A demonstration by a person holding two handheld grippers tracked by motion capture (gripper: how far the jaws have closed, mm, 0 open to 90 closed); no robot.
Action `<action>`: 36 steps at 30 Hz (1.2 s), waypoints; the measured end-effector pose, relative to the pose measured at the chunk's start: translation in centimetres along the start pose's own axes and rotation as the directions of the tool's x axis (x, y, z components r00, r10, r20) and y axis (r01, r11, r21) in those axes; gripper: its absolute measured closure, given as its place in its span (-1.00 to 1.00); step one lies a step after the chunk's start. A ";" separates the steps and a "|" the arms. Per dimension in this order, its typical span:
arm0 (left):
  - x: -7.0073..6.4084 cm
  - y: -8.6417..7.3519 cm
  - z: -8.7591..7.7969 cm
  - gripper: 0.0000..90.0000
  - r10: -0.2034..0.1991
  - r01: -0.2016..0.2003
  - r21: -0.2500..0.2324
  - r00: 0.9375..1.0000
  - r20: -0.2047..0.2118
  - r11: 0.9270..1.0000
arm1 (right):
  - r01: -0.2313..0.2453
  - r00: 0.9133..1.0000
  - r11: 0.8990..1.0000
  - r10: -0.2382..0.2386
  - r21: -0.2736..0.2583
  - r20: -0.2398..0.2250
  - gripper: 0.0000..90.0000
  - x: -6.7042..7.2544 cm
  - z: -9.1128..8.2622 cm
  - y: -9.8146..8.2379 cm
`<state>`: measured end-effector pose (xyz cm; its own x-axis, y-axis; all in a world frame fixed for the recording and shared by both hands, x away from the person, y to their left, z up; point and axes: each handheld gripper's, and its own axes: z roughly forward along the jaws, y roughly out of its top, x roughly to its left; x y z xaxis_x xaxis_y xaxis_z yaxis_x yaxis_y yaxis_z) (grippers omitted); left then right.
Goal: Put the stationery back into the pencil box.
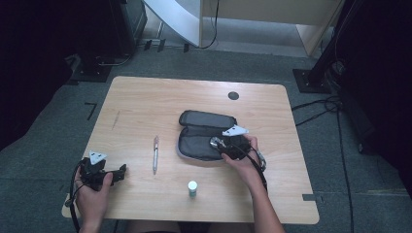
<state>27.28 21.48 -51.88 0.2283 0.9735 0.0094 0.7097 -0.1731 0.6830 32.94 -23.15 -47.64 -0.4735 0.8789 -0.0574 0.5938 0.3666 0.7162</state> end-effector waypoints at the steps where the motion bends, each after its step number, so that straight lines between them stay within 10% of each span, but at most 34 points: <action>1: 0.0 0.0 0.0 -1.00 0.000 0.000 0.000 1.000 0.000 1.000 | -0.011 1.000 1.000 0.011 -0.007 -0.010 0.02 0.0 -0.2 0.0; 19: 0.0 0.0 0.0 -1.00 -0.001 0.001 -0.001 1.000 0.000 1.000 | -0.088 0.979 0.986 0.059 -0.143 -0.195 0.03 4.0 -6.0 -1.2; 36: 0.0 0.0 0.0 -1.00 0.000 0.000 -0.001 1.000 0.000 1.000 | -0.044 0.952 0.981 -0.017 -0.189 -0.307 0.04 7.9 -9.3 -2.1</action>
<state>27.28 21.47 -51.88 0.2281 0.9736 0.0091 0.7094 -0.1726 0.6834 21.89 -19.79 -43.14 -0.6604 0.7364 0.1469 0.4803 0.2638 0.8365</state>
